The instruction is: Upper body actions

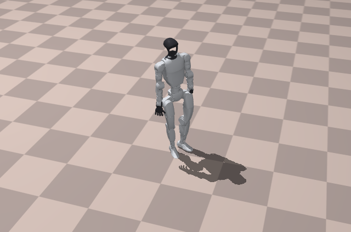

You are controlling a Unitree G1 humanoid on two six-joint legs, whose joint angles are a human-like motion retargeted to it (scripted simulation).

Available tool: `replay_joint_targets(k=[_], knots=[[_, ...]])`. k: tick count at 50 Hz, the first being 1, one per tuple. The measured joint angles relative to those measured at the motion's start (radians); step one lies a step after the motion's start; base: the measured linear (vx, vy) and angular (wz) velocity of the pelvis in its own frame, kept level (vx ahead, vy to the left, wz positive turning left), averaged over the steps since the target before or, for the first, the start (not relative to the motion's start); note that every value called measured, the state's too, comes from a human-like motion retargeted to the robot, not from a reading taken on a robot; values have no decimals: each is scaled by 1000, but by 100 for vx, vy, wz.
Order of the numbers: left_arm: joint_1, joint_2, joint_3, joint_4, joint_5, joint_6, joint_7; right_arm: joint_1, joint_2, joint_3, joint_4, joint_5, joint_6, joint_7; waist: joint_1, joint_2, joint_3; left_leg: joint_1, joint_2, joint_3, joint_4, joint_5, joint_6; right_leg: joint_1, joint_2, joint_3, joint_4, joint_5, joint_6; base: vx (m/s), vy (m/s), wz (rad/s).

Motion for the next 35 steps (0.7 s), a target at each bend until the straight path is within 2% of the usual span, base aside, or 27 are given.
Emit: replay_joint_targets(k=[35], knots=[[-1, -3, -2, 4, -3, -2, 0, 4, 5, 4, 0, -6, 1, 0, -2, 1, -2, -2, -1, 0, -1, -1, 0, -3, -1, 0, 0, 0, 1, 0, 0, 0]])
